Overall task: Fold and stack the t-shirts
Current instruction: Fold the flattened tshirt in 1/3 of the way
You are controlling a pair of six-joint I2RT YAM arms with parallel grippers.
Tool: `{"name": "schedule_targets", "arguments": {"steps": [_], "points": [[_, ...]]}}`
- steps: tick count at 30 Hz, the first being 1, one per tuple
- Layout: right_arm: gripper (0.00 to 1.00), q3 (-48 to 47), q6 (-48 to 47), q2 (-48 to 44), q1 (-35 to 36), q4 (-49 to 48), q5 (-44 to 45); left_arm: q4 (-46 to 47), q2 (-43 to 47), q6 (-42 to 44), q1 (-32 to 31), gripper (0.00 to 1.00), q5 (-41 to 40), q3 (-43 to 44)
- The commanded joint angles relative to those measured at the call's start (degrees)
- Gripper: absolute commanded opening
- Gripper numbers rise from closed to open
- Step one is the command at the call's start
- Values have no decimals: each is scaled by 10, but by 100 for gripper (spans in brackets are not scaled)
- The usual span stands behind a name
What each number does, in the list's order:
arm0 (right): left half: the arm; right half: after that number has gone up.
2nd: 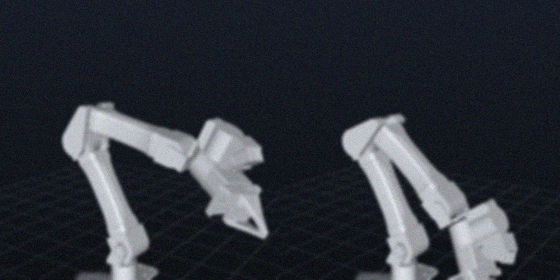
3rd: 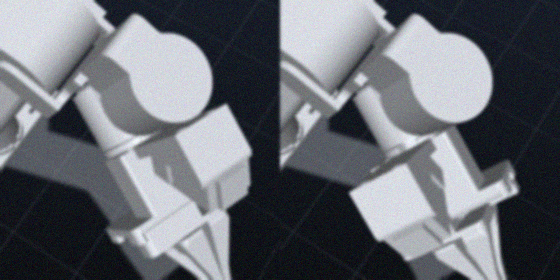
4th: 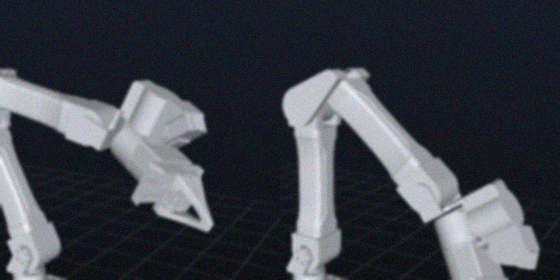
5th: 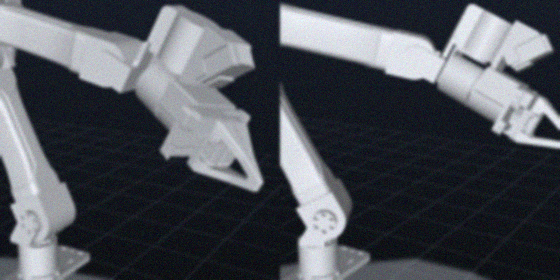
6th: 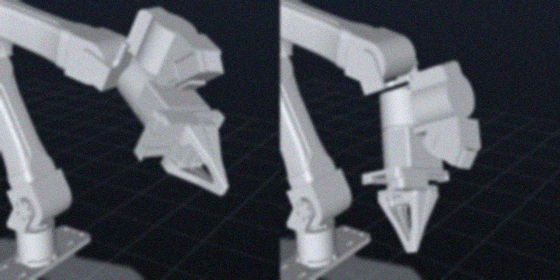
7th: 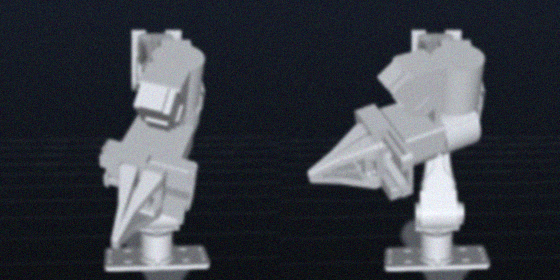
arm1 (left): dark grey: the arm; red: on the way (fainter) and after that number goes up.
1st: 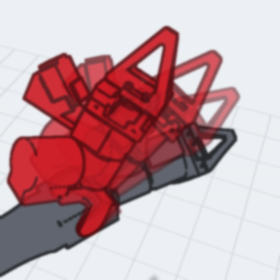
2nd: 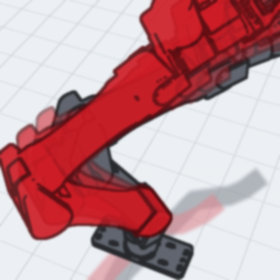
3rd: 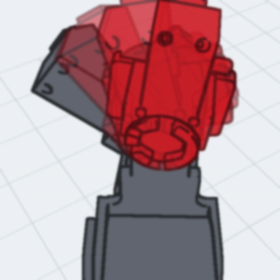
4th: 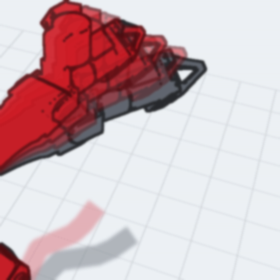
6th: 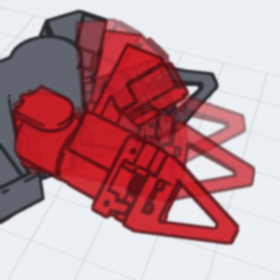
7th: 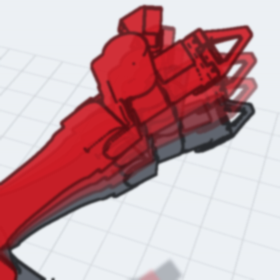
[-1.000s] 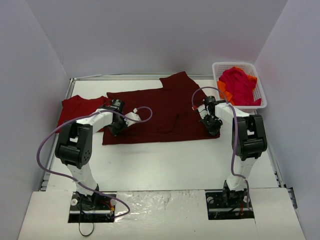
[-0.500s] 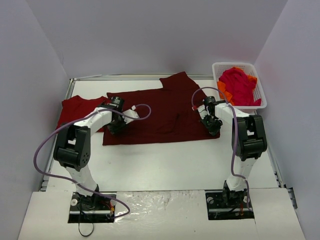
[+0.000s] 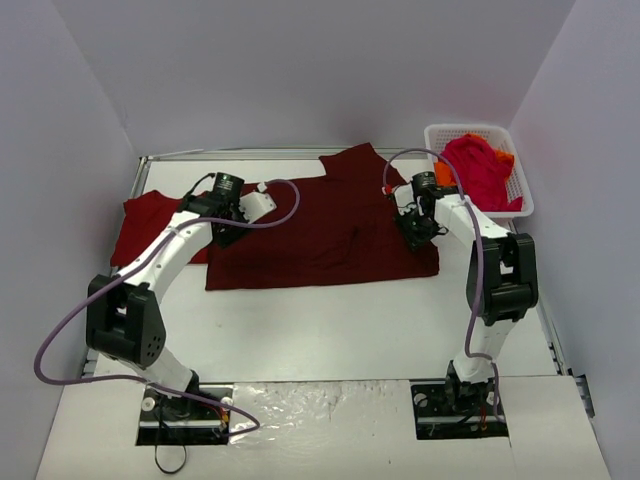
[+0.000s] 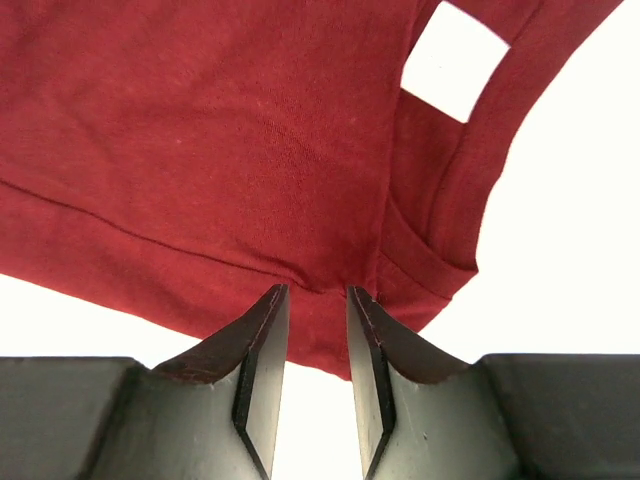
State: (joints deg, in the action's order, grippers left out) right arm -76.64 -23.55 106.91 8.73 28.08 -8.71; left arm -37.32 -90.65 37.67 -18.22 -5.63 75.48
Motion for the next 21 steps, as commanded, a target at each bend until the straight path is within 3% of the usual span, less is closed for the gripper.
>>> {"name": "schedule_targets", "arguments": {"steps": [1,4,5,6,7,8,10,21], "points": [[27,-20,6,-41,1,29,-17,-24,31,-25,0,48,-29,-1],[22,-12,7,-45,1,28,-17,-22,37,-42,0,47,-26,-32],[20,-9,7,-44,1,28,-17,-21,40,-45,2,43,-22,-41],[12,-4,6,-44,1,28,-17,-18,42,-48,1,37,-18,-50],[8,0,5,-44,1,28,-16,-13,45,-52,1,30,-11,-58],[4,10,5,-45,1,28,-16,-11,47,-56,1,16,-8,-72],[0,20,2,-52,1,26,-17,-4,50,-65,1,4,3,-84],[0,73,-3,-33,-6,1,1,51,36,-75,1,2,7,-138]]}}
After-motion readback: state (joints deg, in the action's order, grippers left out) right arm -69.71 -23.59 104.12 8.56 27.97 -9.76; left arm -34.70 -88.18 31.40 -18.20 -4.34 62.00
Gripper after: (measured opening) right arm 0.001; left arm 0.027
